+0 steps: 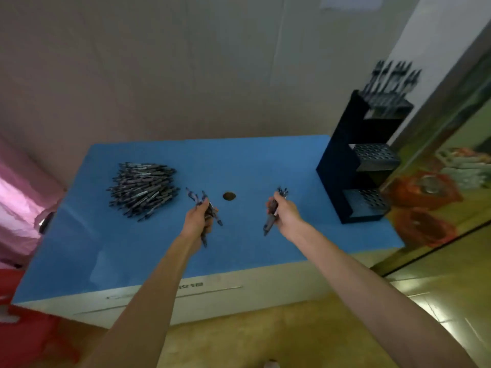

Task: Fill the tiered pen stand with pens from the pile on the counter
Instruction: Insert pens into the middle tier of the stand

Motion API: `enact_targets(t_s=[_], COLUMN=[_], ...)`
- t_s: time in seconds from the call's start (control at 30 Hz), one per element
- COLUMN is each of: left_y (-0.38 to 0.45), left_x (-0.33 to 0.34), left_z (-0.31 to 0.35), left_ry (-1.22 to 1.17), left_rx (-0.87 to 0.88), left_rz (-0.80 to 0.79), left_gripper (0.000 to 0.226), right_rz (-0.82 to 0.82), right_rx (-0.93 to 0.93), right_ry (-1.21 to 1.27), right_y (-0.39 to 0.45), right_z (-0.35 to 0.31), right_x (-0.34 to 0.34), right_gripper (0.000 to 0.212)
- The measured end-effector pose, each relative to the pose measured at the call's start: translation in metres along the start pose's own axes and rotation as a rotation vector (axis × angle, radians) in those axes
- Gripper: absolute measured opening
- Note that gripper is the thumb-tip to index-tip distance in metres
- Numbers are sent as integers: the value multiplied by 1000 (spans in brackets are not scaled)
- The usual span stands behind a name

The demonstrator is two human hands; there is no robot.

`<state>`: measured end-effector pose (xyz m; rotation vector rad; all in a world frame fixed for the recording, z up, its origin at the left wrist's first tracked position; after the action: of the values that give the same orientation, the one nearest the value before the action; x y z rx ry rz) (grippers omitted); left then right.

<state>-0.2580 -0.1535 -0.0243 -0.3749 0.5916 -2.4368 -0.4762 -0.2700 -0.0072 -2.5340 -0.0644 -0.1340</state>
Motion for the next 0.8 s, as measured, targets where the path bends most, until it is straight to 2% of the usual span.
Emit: enact_targets(t_s=[0.27, 0.4, 0.5, 0.57, 0.63, 0.8], left_y=[-48, -67, -78, -87, -93, -101], left_x=[198, 287, 338, 362, 380, 418], left_z=[32, 31, 38, 45, 56, 87], left_ry=[32, 0, 69, 94, 119, 288], left_rx=[203, 220, 298, 361, 407, 550], left_rz=[-228, -318, -292, -256, -220, -166], left_gripper=[37, 49, 50, 31, 15, 9], right_rz=[30, 2, 0, -45, -101, -174], right_rx=[-148, -248, -320, -342, -367, -475], right_ry=[-125, -166, -161, -136, -122, -92], right_y=[1, 14, 22, 24, 26, 37], right_z=[-87, -128, -157, -173, -190, -232], right_x=[-178, -265, -316, -335, -346, -349], right_gripper=[24, 24, 19, 16, 17, 13])
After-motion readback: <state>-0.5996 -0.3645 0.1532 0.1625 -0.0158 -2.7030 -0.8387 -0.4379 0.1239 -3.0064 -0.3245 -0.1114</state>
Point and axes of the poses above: each hand's wrist, its own y-axis towards the middle knuckle, its own x-axis out of the palm, z = x × y, the point moved 5 cm from there along y, towards the middle knuckle, and after that the axes turned 2 degrees about z, right-handed, at the moved point
